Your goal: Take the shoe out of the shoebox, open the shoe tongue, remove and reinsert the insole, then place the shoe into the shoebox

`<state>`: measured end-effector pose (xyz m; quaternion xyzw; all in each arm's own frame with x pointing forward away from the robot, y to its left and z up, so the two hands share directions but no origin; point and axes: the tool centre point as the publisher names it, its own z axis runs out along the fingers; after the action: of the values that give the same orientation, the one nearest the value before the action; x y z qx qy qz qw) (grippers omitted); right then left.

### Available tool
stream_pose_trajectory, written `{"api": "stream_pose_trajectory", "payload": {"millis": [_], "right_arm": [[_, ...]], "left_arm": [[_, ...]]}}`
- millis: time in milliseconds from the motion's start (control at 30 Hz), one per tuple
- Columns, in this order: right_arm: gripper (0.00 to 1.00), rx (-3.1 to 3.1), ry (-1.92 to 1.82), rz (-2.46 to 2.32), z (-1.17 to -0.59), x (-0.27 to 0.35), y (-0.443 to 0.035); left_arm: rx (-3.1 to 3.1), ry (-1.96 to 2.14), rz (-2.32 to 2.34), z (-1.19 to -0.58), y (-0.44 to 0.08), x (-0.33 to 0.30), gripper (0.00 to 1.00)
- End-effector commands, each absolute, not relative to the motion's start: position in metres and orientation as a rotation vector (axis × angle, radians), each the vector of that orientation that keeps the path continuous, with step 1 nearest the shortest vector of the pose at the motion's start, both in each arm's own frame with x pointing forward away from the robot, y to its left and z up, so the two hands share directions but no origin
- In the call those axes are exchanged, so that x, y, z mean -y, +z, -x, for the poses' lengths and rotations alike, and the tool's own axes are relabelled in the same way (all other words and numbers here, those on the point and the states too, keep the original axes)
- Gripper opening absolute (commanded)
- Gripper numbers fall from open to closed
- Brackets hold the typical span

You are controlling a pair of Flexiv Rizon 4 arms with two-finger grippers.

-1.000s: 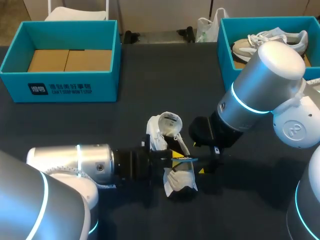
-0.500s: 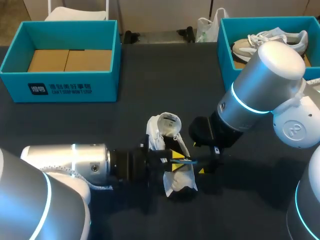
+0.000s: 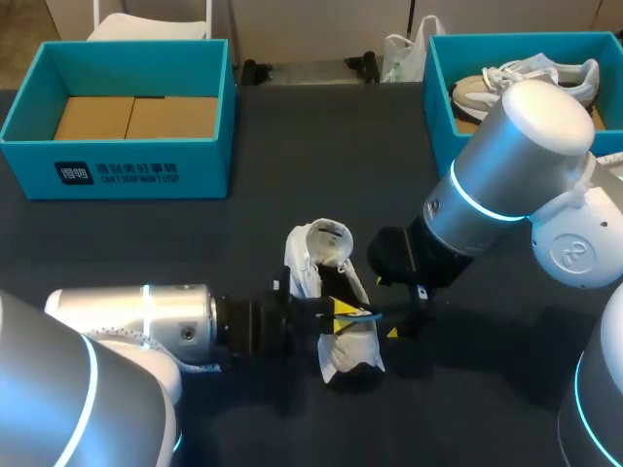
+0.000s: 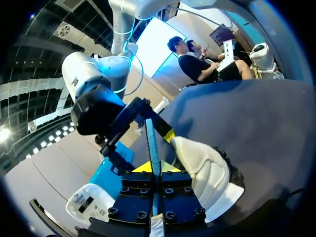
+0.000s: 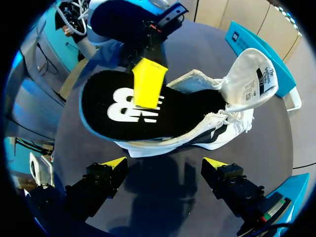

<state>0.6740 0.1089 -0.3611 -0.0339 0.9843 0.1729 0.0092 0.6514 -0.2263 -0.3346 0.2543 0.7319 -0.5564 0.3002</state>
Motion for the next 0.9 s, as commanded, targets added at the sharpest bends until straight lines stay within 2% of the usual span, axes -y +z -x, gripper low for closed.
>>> {"api": "stream_pose_trajectory", "payload": {"millis": [33,467,567,733,900], "right_arm": [[1.00,-3.072,0.537,0.105,-0.673,-0.110,-0.362],[1.00,-3.072,0.537,0.105,-0.673,-0.110,-0.362],[1.00,-3.072,0.537,0.105,-0.673,-0.110,-0.362],[1.00,-3.072,0.537,0.105,-0.673,-0.110,-0.362],[1.00,-3.072,0.537,0.105,-0.673,-0.110,-0.362]], "left_arm": [[-1.960,-1.462,-0.664,-0.660,-0.340,0.234,0.00],[-2.001,-1.459,-0.625,-0.667,-0.343,0.225,0.00],[-1.988,-1.482,-0.625,-0.662,-0.335,0.223,0.12],[-1.962,-1.525,-0.630,-0.652,-0.321,0.221,0.24],[-1.943,-1.541,-0.662,-0.644,-0.314,0.224,0.25]]}}
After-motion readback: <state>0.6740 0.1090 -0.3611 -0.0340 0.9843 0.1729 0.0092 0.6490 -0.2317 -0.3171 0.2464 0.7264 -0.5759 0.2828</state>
